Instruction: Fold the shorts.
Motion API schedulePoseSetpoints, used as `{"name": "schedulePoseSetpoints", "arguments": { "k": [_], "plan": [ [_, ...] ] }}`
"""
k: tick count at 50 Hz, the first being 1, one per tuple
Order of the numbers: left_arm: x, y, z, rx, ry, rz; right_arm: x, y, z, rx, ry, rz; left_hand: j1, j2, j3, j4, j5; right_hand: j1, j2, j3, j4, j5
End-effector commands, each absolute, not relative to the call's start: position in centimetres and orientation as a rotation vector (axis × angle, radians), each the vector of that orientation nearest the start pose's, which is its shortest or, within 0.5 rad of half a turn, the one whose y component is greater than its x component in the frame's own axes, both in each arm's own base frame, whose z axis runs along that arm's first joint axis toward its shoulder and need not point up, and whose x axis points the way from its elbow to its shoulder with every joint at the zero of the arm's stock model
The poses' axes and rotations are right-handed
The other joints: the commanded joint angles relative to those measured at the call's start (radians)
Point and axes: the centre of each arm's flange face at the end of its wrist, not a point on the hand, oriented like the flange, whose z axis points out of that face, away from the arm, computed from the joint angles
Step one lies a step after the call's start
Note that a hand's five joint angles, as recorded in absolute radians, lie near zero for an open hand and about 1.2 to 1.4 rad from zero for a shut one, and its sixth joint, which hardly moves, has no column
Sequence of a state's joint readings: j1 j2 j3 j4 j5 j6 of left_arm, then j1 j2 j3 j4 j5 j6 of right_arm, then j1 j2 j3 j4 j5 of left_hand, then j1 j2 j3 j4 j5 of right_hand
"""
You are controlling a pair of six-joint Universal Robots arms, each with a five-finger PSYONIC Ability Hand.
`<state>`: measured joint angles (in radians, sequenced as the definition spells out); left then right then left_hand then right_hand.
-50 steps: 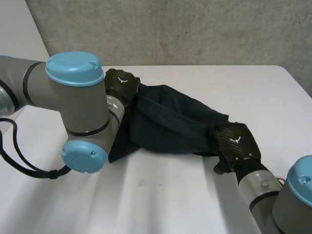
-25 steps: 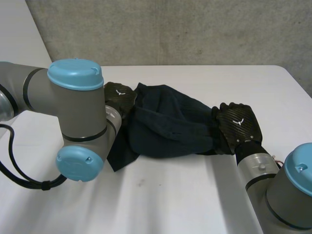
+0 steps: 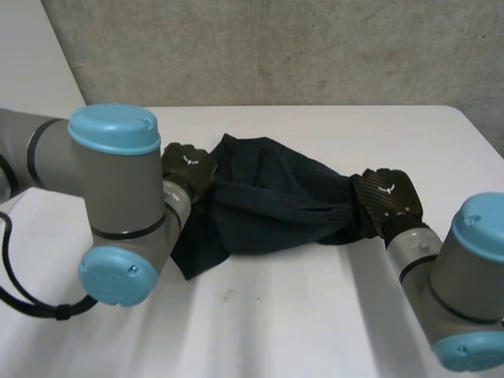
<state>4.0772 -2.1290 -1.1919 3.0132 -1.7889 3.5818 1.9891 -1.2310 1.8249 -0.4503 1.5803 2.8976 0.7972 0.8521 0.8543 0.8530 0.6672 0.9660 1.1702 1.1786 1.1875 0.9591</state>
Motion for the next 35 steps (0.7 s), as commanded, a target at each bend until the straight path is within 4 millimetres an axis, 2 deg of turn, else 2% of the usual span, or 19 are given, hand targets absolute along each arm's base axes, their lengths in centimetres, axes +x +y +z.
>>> {"name": "schedulePoseSetpoints", "arguments": {
  "k": [1,4,8,10,14,20,24,27,28,29,31,32,33,35],
  "plan": [
    [-29.9,-26.2,19.2,1.094,2.308,-1.719,26.3,-26.1,18.6,-0.889,2.151,-1.824,-0.202,-0.257,-0.259,-0.258,-0.246,0.43,0.226,0.218,0.209,0.263],
    [-28.8,-26.9,18.7,1.074,2.363,-1.692,26.1,-26.4,19.2,-0.891,2.179,-1.779,-0.252,-0.307,-0.309,-0.308,-0.296,0.43,0.226,0.218,0.209,0.263],
    [-28.6,-26.5,18.9,1.032,2.465,-1.73,26.0,-26.2,19.4,-0.913,2.2,-1.714,-0.22,-0.275,-0.277,-0.276,-0.264,0.43,0.226,0.218,0.209,0.263],
    [-28.6,-26.1,18.7,1.007,2.535,-1.739,26.2,-26.2,19.4,-0.924,2.197,-1.715,-0.108,-0.163,-0.166,-0.164,-0.153,0.43,0.226,0.218,0.209,0.263],
    [-28.5,-25.8,18.9,0.975,2.566,-1.75,26.2,-26.5,19.8,-0.928,2.186,-1.735,0.035,-0.02,-0.022,-0.02,-0.009,0.43,0.226,0.218,0.209,0.263],
    [-28.4,-25.9,19.4,0.965,2.557,-1.763,26.4,-27.1,21.0,-0.925,2.162,-1.778,0.598,0.544,0.541,0.543,0.554,0.43,0.226,0.218,0.209,0.263],
    [-28.0,-26.0,21.5,0.939,2.512,-1.826,26.4,-27.6,22.6,-0.949,2.157,-1.797,0.599,0.544,0.542,0.543,0.555,0.43,0.226,0.218,0.209,0.263],
    [-27.6,-25.4,25.1,0.937,2.427,-1.929,26.3,-27.5,25.7,-1.015,2.136,-1.844,0.599,0.544,0.542,0.543,0.555,0.43,0.226,0.218,0.209,0.263],
    [-27.5,-25.2,26.2,0.936,2.394,-1.965,26.1,-27.1,27.7,-1.048,2.118,-1.878,0.599,0.544,0.542,0.543,0.555,0.43,0.226,0.218,0.209,0.263],
    [-27.2,-24.6,28.4,0.933,2.332,-2.03,26.1,-26.8,28.7,-1.066,2.109,-1.894,0.599,0.544,0.542,0.543,0.555,0.43,0.226,0.218,0.209,0.263],
    [-26.9,-23.9,30.5,0.93,2.274,-2.088,25.9,-26.2,30.7,-1.106,2.089,-1.924,0.599,0.544,0.542,0.543,0.555,0.43,0.226,0.218,0.209,0.263],
    [-26.7,-23.5,31.5,0.929,2.244,-2.117,25.8,-25.6,32.5,-1.144,2.074,-1.947,0.599,0.544,0.542,0.543,0.555,0.43,0.226,0.218,0.209,0.263],
    [-26.3,-22.7,33.5,0.926,2.189,-2.173,25.7,-25.3,33.3,-1.161,2.067,-1.962,0.599,0.544,0.542,0.543,0.555,0.43,0.226,0.218,0.209,0.263],
    [-25.9,-21.7,35.2,0.923,2.146,-2.213,25.5,-24.9,34.7,-1.192,2.06,-1.98,0.599,0.544,0.542,0.543,0.555,0.43,0.226,0.218,0.209,0.263]
  ]
}}
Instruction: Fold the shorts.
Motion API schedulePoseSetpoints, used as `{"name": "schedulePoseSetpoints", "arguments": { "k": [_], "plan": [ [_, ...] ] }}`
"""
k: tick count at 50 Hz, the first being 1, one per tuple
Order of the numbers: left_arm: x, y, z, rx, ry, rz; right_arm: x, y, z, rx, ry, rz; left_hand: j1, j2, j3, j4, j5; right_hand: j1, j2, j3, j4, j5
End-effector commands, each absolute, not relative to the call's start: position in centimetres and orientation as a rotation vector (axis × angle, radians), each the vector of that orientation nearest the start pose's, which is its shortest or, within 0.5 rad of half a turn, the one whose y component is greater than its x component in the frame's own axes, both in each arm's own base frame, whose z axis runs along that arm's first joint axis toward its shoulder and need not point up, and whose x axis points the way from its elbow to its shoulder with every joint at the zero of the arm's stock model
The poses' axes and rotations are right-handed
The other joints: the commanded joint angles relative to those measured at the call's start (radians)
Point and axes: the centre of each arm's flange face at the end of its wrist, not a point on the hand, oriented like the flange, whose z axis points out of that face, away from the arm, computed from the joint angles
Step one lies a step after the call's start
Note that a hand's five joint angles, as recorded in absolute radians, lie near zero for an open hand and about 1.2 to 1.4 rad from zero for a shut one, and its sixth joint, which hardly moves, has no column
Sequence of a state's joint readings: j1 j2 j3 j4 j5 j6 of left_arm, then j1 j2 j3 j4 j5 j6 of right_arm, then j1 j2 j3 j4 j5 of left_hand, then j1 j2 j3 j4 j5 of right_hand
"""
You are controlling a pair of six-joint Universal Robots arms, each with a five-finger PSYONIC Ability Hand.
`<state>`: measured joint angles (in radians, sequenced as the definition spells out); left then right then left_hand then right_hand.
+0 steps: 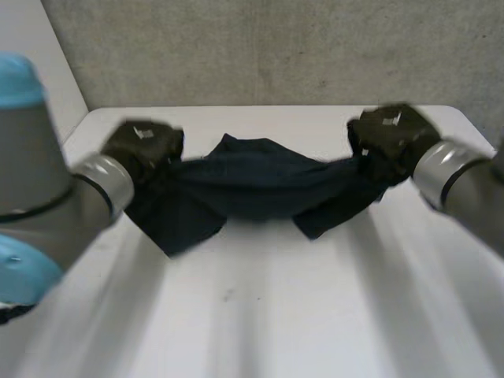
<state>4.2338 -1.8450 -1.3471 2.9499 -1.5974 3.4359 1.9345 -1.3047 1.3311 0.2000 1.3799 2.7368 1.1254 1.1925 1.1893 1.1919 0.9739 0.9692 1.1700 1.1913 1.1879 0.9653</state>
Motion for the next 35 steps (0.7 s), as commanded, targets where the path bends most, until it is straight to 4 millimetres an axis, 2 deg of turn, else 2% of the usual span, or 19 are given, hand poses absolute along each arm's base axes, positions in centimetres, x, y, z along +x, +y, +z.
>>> {"name": "schedulePoseSetpoints", "arguments": {
  "k": [1,2,4,8,12,13,16,17,22,26,28,31,32,33,34,35],
  "plan": [
    [-25.8,-21.3,35.8,0.927,2.133,-2.227,25.4,-24.5,35.7,-1.219,2.06,-1.983,0.271,0.204,0.207,0.204,0.248,0.427,0.226,0.205,0.208,0.256],
    [-25.5,-20.6,36.9,0.92,2.109,-2.254,25.3,-24.3,36.1,-1.232,2.061,-1.983,0.271,0.204,0.207,0.204,0.248,0.427,0.226,0.205,0.208,0.256],
    [-25.2,-20.2,37.5,0.915,2.098,-2.267,25.0,-24.1,36.7,-1.247,2.072,-1.977,0.271,0.204,0.207,0.204,0.248,0.427,0.226,0.205,0.208,0.256],
    [-25.4,-20.2,36.7,0.932,2.128,-2.232,25.0,-23.8,36.2,-1.279,2.12,-1.882,0.271,0.204,0.207,0.204,0.248,0.427,0.226,0.205,0.208,0.256],
    [-26.0,-21.7,32.6,0.985,2.247,-2.06,25.8,-24.9,32.9,-1.319,2.209,-1.71,0.271,0.204,0.207,0.204,0.248,0.427,0.226,0.205,0.208,0.256],
    [-26.4,-22.6,30.7,1.006,2.293,-1.985,26.1,-25.5,31.5,-1.328,2.242,-1.648,0.271,0.204,0.207,0.204,0.248,0.427,0.226,0.205,0.208,0.256],
    [-26.9,-24.0,28.4,1.03,2.339,-1.892,26.4,-26.4,29.3,-1.34,2.287,-1.56,0.271,0.204,0.207,0.204,0.248,0.427,0.226,0.205,0.208,0.256],
    [-27.3,-24.9,27.0,1.05,2.359,-1.845,26.6,-26.8,28.1,-1.346,2.31,-1.51,0.271,0.204,0.207,0.204,0.248,0.427,0.226,0.205,0.208,0.256],
    [-28.6,-27.8,24.4,1.059,2.357,-1.82,27.1,-28.4,24.2,-1.369,2.372,-1.378,0.271,0.204,0.207,0.204,0.248,0.427,0.226,0.205,0.208,0.256],
    [-30.1,-30.8,23.2,1.068,2.267,-1.862,27.9,-30.3,23.6,-1.35,2.345,-1.458,0.271,0.204,0.207,0.204,0.248,0.427,0.226,0.205,0.208,0.256],
    [-30.6,-32.1,23.7,1.063,2.181,-1.901,28.3,-31.4,24.0,-1.332,2.309,-1.555,0.271,0.204,0.207,0.204,0.248,0.427,0.226,0.205,0.208,0.256],
    [-31.7,-34.6,26.5,1.011,1.917,-2.042,29.0,-33.9,26.7,-1.259,2.183,-1.868,0.271,0.204,0.207,0.204,0.248,0.427,0.226,0.205,0.208,0.256],
    [-32.7,-35.6,30.2,0.925,1.687,-2.211,29.2,-35.2,28.8,-1.195,2.095,-2.069,0.271,0.204,0.207,0.204,0.248,0.427,0.226,0.205,0.208,0.256],
    [-33.0,-35.7,31.7,0.882,1.596,-2.282,29.7,-36.3,32.3,-1.098,1.928,-2.336,0.271,0.204,0.207,0.204,0.248,0.427,0.226,0.205,0.208,0.256],
    [-33.3,-35.7,33.3,0.84,1.505,-2.348,29.7,-36.4,32.9,-1.078,1.896,-2.382,0.271,0.204,0.207,0.204,0.248,0.427,0.226,0.205,0.208,0.256],
    [-33.9,-35.2,36.8,0.741,1.31,-2.476,30.0,-36.5,35.8,-0.985,1.74,-2.555,0.271,0.204,0.207,0.204,0.248,0.427,0.226,0.205,0.208,0.256]
  ]
}}
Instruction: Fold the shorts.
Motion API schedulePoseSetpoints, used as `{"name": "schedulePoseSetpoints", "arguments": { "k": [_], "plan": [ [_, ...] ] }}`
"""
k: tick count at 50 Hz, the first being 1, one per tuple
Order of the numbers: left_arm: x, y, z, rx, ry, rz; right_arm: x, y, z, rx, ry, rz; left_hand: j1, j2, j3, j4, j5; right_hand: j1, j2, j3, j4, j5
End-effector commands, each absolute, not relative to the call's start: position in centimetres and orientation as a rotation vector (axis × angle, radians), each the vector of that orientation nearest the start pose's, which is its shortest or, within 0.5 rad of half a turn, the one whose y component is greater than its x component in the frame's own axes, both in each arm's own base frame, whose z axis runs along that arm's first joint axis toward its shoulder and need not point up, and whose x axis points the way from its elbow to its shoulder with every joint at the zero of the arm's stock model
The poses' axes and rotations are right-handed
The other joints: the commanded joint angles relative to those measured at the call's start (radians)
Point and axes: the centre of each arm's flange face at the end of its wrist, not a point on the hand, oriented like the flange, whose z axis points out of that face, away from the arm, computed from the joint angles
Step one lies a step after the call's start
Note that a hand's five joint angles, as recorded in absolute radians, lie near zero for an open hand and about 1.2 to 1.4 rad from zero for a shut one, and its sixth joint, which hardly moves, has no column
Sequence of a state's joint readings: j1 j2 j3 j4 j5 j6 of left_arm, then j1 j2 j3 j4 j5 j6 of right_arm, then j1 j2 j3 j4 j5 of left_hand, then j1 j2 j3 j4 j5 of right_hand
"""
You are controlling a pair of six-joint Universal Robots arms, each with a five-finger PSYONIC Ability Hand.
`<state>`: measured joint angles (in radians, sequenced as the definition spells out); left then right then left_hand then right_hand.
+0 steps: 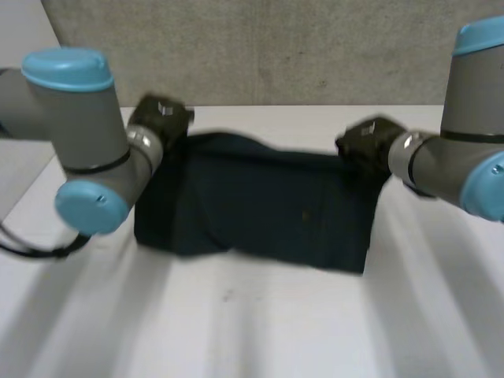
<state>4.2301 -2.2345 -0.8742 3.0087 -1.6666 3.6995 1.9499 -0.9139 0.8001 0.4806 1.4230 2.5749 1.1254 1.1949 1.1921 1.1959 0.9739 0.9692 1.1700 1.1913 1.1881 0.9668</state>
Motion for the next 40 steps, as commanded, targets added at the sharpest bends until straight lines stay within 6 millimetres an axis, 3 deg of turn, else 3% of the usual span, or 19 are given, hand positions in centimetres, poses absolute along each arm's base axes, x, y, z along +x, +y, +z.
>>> {"name": "schedulePoseSetpoints", "arguments": {
  "k": [1,2,6,8,12,20,21,24,25,28,29,33,37,40],
  "plan": [
    [-33.9,-34.4,40.3,0.621,1.129,-2.587,30.1,-36.4,37.4,-0.928,1.649,-2.643,0.271,0.201,0.204,0.2,0.248,0.427,0.226,0.205,0.208,0.255],
    [-33.4,-33.5,43.1,0.506,0.995,-2.663,30.1,-35.9,40.1,-0.841,1.489,-2.769,0.271,0.201,0.204,0.2,0.248,0.427,0.226,0.205,0.208,0.255],
    [-32.3,-31.6,46.9,0.355,0.813,-2.755,30.3,-34.1,43.9,-0.713,1.216,-2.927,0.271,0.201,0.204,0.2,0.248,0.427,0.226,0.205,0.208,0.255],
    [-32.0,-31.5,46.7,0.363,0.832,-2.749,30.3,-33.6,44.1,-0.709,1.188,-2.936,0.271,0.201,0.204,0.2,0.248,0.427,0.226,0.205,0.208,0.255],
    [-31.9,-31.8,44.2,0.433,0.966,-2.718,30.5,-33.7,42.4,-0.763,1.264,-2.889,0.271,0.201,0.204,0.2,0.248,0.427,0.226,0.205,0.208,0.255],
    [-30.7,-32.3,35.3,0.592,1.428,-2.586,31.9,-33.3,34.7,-0.986,1.543,-2.614,0.271,0.201,0.204,0.2,0.248,0.427,0.226,0.205,0.208,0.255],
    [-30.5,-32.3,33.3,0.624,1.504,-2.542,32.4,-33.1,32.7,-1.034,1.593,-2.543,0.271,0.201,0.204,0.2,0.248,0.427,0.226,0.205,0.208,0.255],
    [-30.3,-32.0,30.3,0.676,1.604,-2.466,33.2,-32.8,29.4,-1.112,1.661,-2.43,0.271,0.201,0.204,0.2,0.248,0.427,0.226,0.205,0.208,0.255],
    [-30.1,-31.7,28.2,0.713,1.666,-2.408,33.6,-32.4,27.5,-1.153,1.702,-2.365,0.271,0.201,0.204,0.2,0.248,0.427,0.226,0.205,0.208,0.255],
    [-29.9,-31.3,24.7,0.781,1.759,-2.306,33.9,-32.2,24.5,-1.206,1.779,-2.264,0.271,0.201,0.204,0.2,0.248,0.427,0.226,0.205,0.208,0.255],
    [-29.7,-31.0,22.4,0.824,1.821,-2.238,34.0,-32.0,22.3,-1.242,1.837,-2.191,0.271,0.201,0.204,0.2,0.248,0.427,0.226,0.205,0.208,0.255],
    [-29.3,-29.6,17.9,0.92,1.947,-2.086,33.9,-31.4,17.9,-1.357,1.97,-2.01,0.271,0.201,0.204,0.2,0.248,0.427,0.226,0.205,0.208,0.255],
    [-28.6,-27.9,15.6,0.982,2.032,-1.96,33.1,-30.3,15.9,-1.475,2.076,-1.85,0.271,0.201,0.204,0.2,0.248,0.427,0.226,0.205,0.208,0.255],
    [-28.3,-26.9,15.1,1.014,2.067,-1.908,32.4,-29.5,15.3,-1.498,2.136,-1.756,0.271,0.201,0.204,0.2,0.248,0.427,0.226,0.205,0.208,0.255]
  ]
}}
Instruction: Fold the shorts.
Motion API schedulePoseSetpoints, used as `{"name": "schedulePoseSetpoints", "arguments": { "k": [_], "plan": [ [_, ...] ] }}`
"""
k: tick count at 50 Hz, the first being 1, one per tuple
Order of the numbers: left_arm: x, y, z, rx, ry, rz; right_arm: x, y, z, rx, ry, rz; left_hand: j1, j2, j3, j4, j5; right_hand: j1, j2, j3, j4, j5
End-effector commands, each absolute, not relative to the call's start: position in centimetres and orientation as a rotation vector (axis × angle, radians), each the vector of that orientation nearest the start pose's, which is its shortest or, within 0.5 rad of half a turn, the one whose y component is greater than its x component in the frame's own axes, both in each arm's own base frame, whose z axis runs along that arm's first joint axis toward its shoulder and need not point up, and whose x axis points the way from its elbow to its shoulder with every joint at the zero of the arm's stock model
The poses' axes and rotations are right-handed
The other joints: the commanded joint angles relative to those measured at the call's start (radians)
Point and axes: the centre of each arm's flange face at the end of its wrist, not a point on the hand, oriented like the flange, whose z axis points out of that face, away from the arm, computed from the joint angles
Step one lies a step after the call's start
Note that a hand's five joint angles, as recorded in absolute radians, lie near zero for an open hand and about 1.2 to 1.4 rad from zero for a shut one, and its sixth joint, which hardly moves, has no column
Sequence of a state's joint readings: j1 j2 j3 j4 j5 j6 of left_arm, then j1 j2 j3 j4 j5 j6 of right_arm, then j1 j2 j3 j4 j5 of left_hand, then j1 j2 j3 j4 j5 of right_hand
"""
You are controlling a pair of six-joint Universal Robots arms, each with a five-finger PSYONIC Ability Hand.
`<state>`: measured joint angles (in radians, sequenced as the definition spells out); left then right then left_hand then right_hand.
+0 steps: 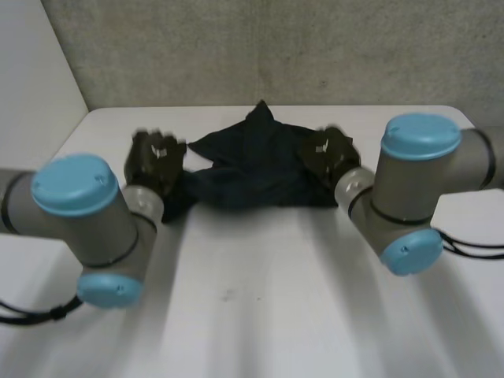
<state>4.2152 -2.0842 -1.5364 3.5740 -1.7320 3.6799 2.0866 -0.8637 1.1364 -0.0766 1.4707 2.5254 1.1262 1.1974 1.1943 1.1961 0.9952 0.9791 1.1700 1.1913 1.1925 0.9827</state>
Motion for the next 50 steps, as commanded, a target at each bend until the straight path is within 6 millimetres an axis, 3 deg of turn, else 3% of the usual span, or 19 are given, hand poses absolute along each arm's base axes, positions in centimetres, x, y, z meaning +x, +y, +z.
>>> {"name": "schedulePoseSetpoints", "arguments": {
  "k": [1,13,20,27,30,32,33,35,40,42,47,50],
  "plan": [
    [-28.0,-26.3,15.6,1.024,2.072,-1.892,32.0,-28.9,15.1,-1.51,2.157,-1.712,0.27,0.199,0.202,0.2,0.227,0.417,0.226,0.205,0.204,0.239],
    [-25.3,-20.8,18.2,1.136,2.155,-1.701,29.7,-24.9,17.8,-1.52,2.179,-1.67,0.27,0.199,0.202,0.2,0.227,0.417,0.226,0.205,0.204,0.239],
    [-25.3,-17.0,17.0,1.274,2.201,-1.6,28.2,-22.5,18.7,-1.565,2.228,-1.567,0.27,0.199,0.202,0.2,0.227,0.417,0.226,0.205,0.204,0.239],
    [-26.2,-14.0,16.8,1.38,2.185,-1.613,26.2,-21.6,18.6,-1.596,2.321,-1.448,0.27,0.199,0.202,0.2,0.227,0.417,0.226,0.205,0.204,0.239],
    [-26.7,-13.3,17.3,1.413,2.146,-1.647,25.5,-21.8,18.3,-1.597,2.331,-1.445,-0.212,-0.284,-0.28,-0.282,-0.256,0.417,0.226,0.205,0.204,0.239],
    [-27.0,-13.6,18.2,1.395,2.125,-1.692,25.3,-22.2,18.0,-1.58,2.337,-1.475,-0.652,-0.723,-0.72,-0.721,-0.695,0.417,0.226,0.205,0.204,0.239],
    [-27.1,-13.9,18.6,1.378,2.119,-1.71,25.3,-22.3,17.9,-1.572,2.336,-1.486,-0.718,-0.789,-0.786,-0.788,-0.762,0.417,0.226,0.205,0.204,0.239],
    [-27.2,-15.0,19.5,1.329,2.106,-1.75,25.3,-22.5,17.8,-1.563,2.328,-1.512,-0.739,-0.811,-0.808,-0.809,-0.783,0.417,0.226,0.205,0.204,0.239],
    [-25.8,-20.6,22.3,1.098,2.081,-1.831,24.7,-22.9,16.8,-1.535,2.336,-1.549,-0.751,-0.822,-0.819,-0.821,-0.795,0.417,0.226,0.205,0.204,0.239],
    [-25.5,-21.7,23.0,1.061,2.069,-1.853,24.6,-22.8,16.6,-1.535,2.338,-1.55,-0.754,-0.825,-0.822,-0.824,-0.798,0.417,0.226,0.205,0.204,0.239],
    [-26.5,-24.3,25.2,1.126,2.019,-2.019,24.4,-22.4,15.9,-1.538,2.343,-1.527,-0.754,-0.825,-0.822,-0.824,-0.798,0.417,0.226,0.205,0.204,0.239],
    [-26.3,-26.3,25.0,1.161,2.026,-2.047,24.4,-22.3,15.8,-1.537,2.342,-1.519,-0.745,-0.817,-0.813,-0.815,-0.789,0.417,0.226,0.205,0.204,0.239]
  ]
}}
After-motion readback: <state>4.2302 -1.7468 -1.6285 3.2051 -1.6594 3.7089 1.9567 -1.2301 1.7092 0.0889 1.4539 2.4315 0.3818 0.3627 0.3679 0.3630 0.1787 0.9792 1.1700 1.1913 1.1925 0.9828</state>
